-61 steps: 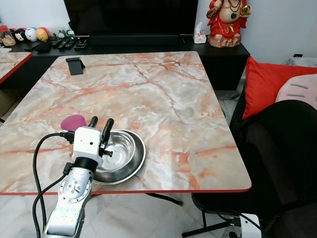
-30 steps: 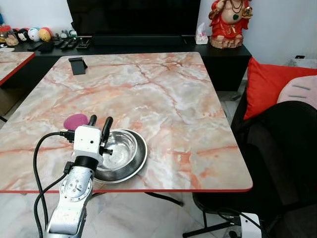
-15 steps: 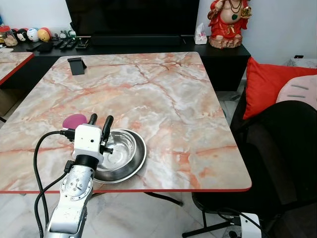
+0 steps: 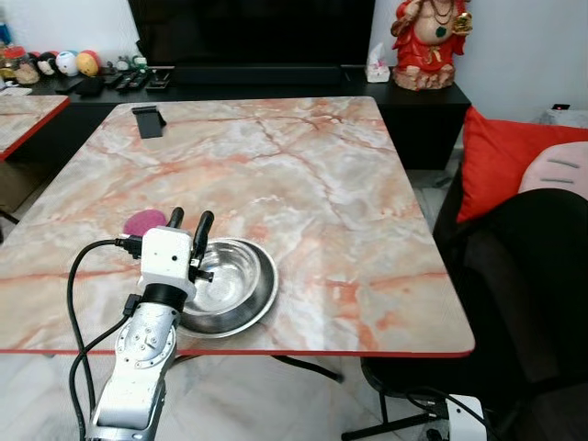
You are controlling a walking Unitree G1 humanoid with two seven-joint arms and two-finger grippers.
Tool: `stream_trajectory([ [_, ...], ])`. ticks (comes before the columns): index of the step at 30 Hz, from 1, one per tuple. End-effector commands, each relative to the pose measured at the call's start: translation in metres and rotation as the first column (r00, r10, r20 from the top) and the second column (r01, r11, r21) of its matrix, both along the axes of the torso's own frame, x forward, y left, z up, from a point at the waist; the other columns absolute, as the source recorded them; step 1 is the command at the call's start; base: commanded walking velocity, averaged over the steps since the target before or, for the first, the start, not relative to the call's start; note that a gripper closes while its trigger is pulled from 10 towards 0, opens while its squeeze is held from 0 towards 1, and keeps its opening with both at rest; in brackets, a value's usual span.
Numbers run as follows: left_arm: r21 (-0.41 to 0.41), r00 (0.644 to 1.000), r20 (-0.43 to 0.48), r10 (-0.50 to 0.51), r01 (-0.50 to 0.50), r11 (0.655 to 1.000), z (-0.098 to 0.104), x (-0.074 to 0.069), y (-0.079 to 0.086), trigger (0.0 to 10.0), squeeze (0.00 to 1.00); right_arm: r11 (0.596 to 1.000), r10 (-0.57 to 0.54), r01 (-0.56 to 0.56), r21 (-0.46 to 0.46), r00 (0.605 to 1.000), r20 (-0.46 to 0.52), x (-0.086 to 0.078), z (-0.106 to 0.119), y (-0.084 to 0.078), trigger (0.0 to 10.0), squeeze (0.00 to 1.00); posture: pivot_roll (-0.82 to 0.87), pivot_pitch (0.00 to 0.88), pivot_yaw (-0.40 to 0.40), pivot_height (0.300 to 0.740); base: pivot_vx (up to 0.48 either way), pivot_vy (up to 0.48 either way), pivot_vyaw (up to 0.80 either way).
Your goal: Setting the table
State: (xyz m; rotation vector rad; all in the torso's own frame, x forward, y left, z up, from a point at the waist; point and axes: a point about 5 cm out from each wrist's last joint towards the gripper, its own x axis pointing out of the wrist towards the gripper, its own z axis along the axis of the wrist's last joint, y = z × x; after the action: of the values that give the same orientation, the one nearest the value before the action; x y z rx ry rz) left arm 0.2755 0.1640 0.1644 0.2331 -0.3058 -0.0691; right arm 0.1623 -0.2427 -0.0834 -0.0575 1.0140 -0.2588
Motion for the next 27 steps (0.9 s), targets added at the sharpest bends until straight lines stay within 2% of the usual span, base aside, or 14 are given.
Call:
stream_trajectory([
  [1,0.011,1.000,-0.001,0.011,-0.011,1.000,0.0012,-0.0002,0.0042,10.0,0.00,1.000,-0.004,0.004,0.019,1.000,-0.002,0.0004,-0.0013,0.0050,10.0,0.00,-0.03,0.000,0.021,0.740,0.000,0.000,0.00],
  [4,0.008,1.000,-0.002,0.012,-0.012,1.000,0.0011,-0.0001,0.0042,10.0,0.00,1.000,-0.004,0.004,0.020,1.000,-0.003,0.0005,-0.0013,0.0050,10.0,0.00,-0.03,0.000,0.020,0.740,0.000,0.000,0.00],
  [27,0.010,1.000,0.005,0.020,-0.020,1.000,0.0025,0.0002,0.0040,10.0,0.00,1.000,0.005,-0.005,0.020,1.000,-0.003,0.0013,-0.0009,0.0049,10.0,0.00,-0.02,0.000,0.016,0.740,0.000,0.480,0.00],
])
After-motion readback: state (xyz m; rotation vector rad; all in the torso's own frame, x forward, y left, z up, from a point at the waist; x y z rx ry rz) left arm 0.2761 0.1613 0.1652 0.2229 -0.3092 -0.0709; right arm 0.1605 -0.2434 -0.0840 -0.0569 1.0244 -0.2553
